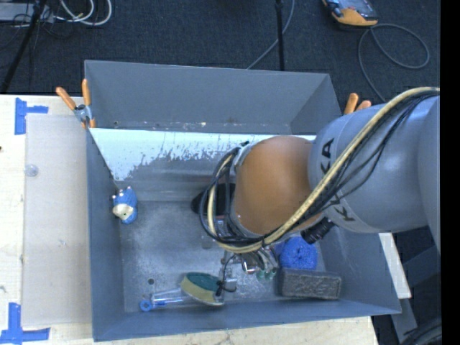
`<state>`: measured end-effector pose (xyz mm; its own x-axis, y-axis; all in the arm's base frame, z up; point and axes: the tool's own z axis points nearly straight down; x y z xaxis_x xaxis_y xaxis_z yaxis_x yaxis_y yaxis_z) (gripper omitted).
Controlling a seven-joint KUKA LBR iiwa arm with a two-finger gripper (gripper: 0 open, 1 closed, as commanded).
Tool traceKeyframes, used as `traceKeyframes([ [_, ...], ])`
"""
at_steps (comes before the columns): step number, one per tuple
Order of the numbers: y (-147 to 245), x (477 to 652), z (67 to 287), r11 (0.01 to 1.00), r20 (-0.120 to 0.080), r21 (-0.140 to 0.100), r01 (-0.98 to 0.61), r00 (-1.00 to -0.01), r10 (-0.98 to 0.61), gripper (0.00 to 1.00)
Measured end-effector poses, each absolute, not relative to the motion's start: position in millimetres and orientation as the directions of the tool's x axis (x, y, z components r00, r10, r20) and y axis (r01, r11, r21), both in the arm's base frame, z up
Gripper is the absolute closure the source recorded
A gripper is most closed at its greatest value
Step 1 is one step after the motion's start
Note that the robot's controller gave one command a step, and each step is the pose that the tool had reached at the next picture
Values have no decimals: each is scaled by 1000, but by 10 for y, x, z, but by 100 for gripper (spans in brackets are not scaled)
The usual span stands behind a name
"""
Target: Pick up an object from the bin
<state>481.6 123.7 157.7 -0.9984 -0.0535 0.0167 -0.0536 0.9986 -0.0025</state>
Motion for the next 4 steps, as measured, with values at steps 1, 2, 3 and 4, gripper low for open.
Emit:
traceKeyframes([
  [1,1821,4742,1538,945,5,1,-326,-945,-326,0],
  [2,1479,4717,1547,984,16,-1,-176,-984,-176,0],
  [3,1672,4716,1117,952,11,0,-307,-952,-307,0],
  [4,1423,4733,727,956,0,3,-292,-956,-292,100],
])
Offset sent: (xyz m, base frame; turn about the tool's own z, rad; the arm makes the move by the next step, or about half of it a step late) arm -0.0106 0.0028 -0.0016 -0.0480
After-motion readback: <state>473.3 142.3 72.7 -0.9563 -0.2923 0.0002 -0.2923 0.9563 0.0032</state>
